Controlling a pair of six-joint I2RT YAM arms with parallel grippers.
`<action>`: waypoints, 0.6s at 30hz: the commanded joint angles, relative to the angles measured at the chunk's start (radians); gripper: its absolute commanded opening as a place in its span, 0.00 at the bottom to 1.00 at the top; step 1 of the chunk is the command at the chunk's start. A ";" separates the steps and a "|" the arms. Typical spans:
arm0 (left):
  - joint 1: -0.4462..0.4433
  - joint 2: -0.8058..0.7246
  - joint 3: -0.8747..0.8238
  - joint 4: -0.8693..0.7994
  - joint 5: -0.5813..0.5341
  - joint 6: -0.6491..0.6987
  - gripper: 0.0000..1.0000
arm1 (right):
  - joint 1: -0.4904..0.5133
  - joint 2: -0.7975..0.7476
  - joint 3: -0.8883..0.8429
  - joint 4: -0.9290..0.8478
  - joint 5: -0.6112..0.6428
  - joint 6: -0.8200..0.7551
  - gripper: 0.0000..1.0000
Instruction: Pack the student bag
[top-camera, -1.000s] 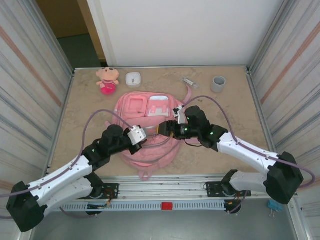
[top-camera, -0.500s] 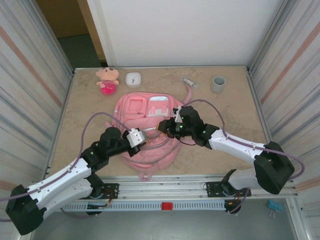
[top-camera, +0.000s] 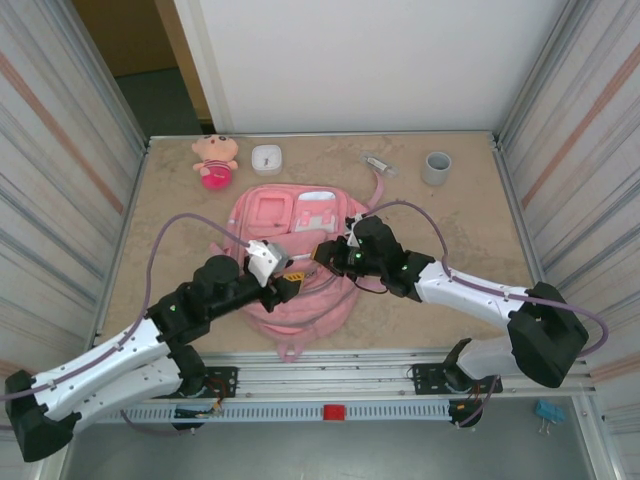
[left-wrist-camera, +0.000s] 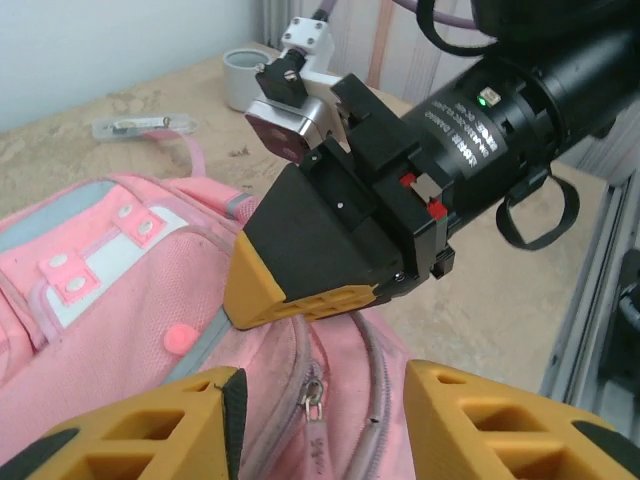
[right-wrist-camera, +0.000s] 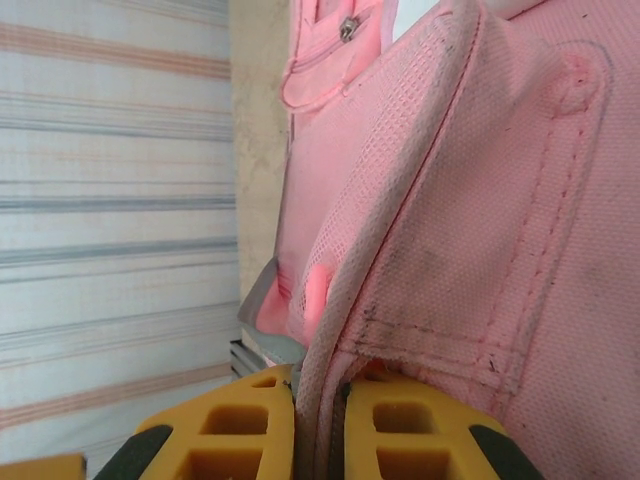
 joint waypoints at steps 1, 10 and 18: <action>-0.037 0.019 0.043 -0.136 -0.138 -0.154 0.46 | 0.012 -0.025 0.002 0.099 0.067 -0.019 0.02; -0.052 0.187 0.083 -0.117 -0.113 -0.230 0.47 | 0.033 -0.029 -0.001 0.149 0.060 -0.020 0.02; -0.052 0.321 0.147 -0.164 -0.115 -0.329 0.46 | 0.037 -0.068 -0.027 0.141 0.083 -0.042 0.02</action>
